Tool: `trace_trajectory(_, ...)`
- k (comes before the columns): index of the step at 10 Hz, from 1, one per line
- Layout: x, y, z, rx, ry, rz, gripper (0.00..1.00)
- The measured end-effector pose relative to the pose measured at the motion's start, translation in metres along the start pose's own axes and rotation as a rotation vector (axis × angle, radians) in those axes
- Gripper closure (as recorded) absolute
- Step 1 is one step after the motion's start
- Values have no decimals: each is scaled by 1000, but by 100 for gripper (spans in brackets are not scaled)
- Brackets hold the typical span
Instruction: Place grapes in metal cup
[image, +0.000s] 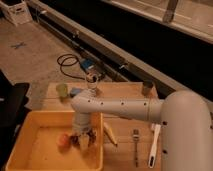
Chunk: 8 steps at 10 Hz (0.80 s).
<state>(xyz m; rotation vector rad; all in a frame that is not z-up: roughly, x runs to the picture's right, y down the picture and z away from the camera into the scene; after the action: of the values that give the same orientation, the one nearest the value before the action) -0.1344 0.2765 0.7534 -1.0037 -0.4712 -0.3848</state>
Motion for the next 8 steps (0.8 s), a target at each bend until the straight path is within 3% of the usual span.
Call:
trace_trajectory(1, 2, 0, 1, -2, 2, 12, 40)
trace_trajectory(5, 5, -1, 1, 3, 26, 43, 82)
trace_trajectory(7, 5, -1, -3, 26, 33, 50, 98)
trace_trajectory(8, 5, 0, -15, 51, 41, 59, 100)
